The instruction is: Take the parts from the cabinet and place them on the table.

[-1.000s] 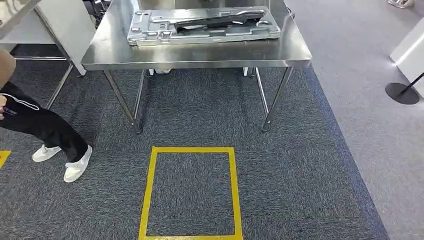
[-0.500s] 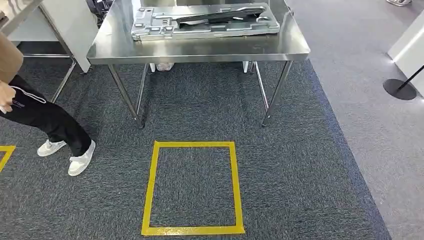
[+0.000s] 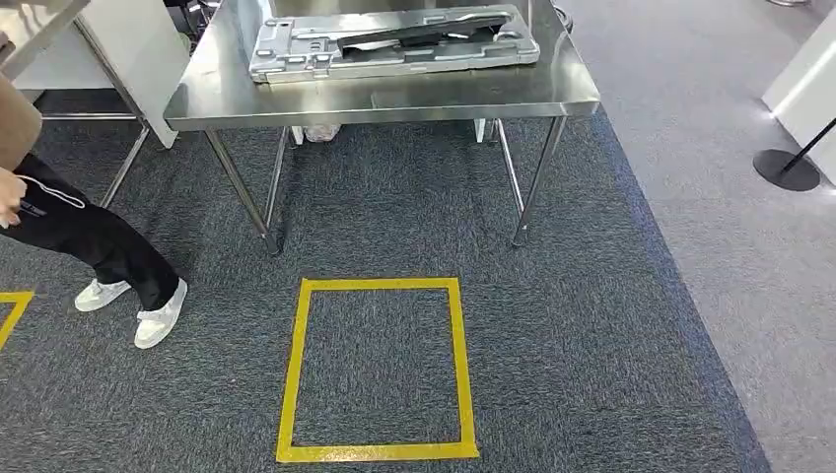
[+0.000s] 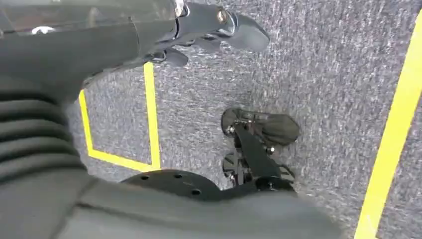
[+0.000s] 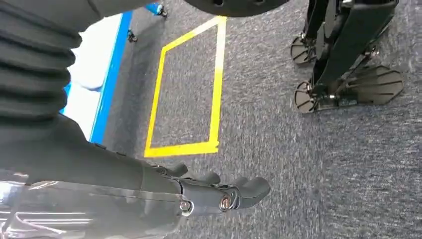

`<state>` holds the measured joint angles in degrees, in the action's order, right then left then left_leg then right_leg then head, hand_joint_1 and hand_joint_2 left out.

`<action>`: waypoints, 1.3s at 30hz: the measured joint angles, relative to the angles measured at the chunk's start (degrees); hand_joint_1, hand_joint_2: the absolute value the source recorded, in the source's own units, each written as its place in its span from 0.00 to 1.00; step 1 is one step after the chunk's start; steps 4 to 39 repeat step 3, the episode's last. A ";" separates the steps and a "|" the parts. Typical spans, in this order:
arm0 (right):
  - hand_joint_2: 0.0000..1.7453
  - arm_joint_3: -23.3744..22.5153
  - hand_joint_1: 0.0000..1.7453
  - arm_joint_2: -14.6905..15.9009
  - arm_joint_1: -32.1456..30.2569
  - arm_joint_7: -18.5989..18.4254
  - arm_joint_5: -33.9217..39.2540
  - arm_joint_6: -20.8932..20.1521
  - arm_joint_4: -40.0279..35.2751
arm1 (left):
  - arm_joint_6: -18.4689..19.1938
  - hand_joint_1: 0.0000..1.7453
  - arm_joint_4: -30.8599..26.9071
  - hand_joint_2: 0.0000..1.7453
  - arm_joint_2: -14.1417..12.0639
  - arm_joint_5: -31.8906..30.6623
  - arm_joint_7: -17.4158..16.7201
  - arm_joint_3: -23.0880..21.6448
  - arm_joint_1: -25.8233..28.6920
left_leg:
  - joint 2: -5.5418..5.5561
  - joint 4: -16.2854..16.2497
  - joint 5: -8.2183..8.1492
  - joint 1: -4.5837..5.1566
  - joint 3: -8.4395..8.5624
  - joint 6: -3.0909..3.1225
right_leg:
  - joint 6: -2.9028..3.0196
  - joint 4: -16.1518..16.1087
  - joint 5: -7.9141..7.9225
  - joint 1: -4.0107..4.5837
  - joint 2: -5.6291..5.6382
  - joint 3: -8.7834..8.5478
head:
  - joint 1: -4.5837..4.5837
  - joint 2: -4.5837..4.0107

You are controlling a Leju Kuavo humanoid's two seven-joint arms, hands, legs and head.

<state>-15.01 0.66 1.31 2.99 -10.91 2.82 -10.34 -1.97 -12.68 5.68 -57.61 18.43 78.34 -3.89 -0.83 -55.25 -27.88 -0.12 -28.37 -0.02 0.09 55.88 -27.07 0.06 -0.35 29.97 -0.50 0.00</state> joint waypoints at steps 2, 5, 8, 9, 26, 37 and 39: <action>1.00 -0.11 0.00 -0.02 0.00 -0.07 0.11 0.18 0.00 | 0.04 0.00 0.00 1.00 0.00 0.02 -0.09 0.00 0.00 | 0.00 0.00 0.02 0.00 -0.04 -0.03 | 0.01 0.00 0.01 0.00 0.00 0.03 | 0.00 0.00; 1.00 -0.11 0.00 -0.02 0.00 -0.07 0.11 0.18 0.00 | 0.04 0.00 0.00 1.00 0.00 0.02 -0.09 0.00 0.00 | 0.00 0.00 0.02 0.00 -0.04 -0.03 | 0.01 0.00 0.01 0.00 0.00 0.03 | 0.00 0.00; 1.00 -0.11 0.00 -0.02 0.00 -0.07 0.11 0.18 0.00 | 0.04 0.00 0.00 1.00 0.00 0.02 -0.09 0.00 0.00 | 0.00 0.00 0.02 0.00 -0.04 -0.03 | 0.01 0.00 0.01 0.00 0.00 0.03 | 0.00 0.00; 1.00 -0.11 0.00 -0.02 0.00 -0.07 0.11 0.18 0.00 | 0.04 0.00 0.00 1.00 0.00 0.02 -0.09 0.00 0.00 | 0.00 0.00 0.02 0.00 -0.04 -0.03 | 0.01 0.00 0.01 0.00 0.00 0.03 | 0.00 0.00; 1.00 -0.11 0.00 -0.02 0.00 -0.07 0.11 0.18 0.00 | 0.04 0.00 0.00 1.00 0.00 0.02 -0.09 0.00 0.00 | 0.00 0.00 0.02 0.00 -0.04 -0.03 | 0.01 0.00 0.01 0.00 0.00 0.03 | 0.00 0.00; 1.00 -0.11 0.00 -0.02 0.00 -0.07 0.11 0.18 0.00 | 0.04 0.00 0.00 1.00 0.00 0.02 -0.09 0.00 0.00 | 0.00 0.00 0.02 0.00 -0.04 -0.03 | 0.01 0.00 0.01 0.00 0.00 0.03 | 0.00 0.00; 1.00 -0.11 0.00 -0.02 0.00 -0.07 0.11 0.18 0.00 | 0.04 0.00 0.00 1.00 0.00 0.02 -0.09 0.00 0.00 | 0.00 0.00 0.02 0.00 -0.04 -0.03 | 0.01 0.00 0.01 0.00 0.00 0.03 | 0.00 0.00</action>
